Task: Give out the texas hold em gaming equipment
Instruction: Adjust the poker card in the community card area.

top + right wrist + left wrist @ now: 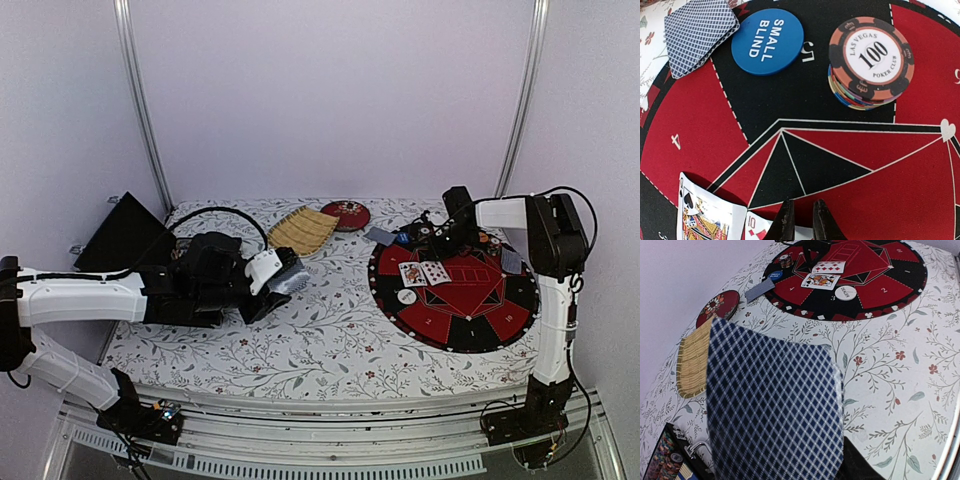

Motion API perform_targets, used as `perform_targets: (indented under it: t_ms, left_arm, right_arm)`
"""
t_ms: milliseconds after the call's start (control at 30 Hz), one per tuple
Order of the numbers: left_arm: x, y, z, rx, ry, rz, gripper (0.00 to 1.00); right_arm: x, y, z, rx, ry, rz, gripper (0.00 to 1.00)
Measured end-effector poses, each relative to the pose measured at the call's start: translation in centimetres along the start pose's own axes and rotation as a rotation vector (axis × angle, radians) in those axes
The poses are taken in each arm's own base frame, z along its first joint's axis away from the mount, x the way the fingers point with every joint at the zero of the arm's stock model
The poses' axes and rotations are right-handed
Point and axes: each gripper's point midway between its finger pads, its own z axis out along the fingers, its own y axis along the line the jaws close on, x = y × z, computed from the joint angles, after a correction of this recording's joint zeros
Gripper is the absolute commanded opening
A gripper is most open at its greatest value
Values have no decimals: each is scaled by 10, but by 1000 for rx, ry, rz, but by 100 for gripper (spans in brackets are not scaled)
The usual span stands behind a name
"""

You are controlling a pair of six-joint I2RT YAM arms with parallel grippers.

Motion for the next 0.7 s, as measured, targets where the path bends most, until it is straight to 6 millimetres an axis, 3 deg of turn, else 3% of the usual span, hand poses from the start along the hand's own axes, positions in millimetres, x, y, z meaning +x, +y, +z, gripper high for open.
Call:
perform_targets:
  t_ms: [67, 233, 467, 567, 700]
  left_arm:
    - [0, 0, 0, 0, 0, 0, 47]
    - [0, 0, 0, 0, 0, 0, 47]
    - [0, 0, 0, 0, 0, 0, 47]
    - [0, 0, 0, 0, 0, 0, 47]
    - [0, 0, 0, 0, 0, 0, 47]
  right_arm:
    - [0, 1, 0, 0, 0, 5, 23]
    - [-7, 3, -13, 1, -19, 15, 24]
    - [-36, -6, -73, 64, -161, 35, 17]
    - [-25, -12, -81, 98, -158, 52, 10]
    - [13, -18, -63, 125, -64, 74, 7]
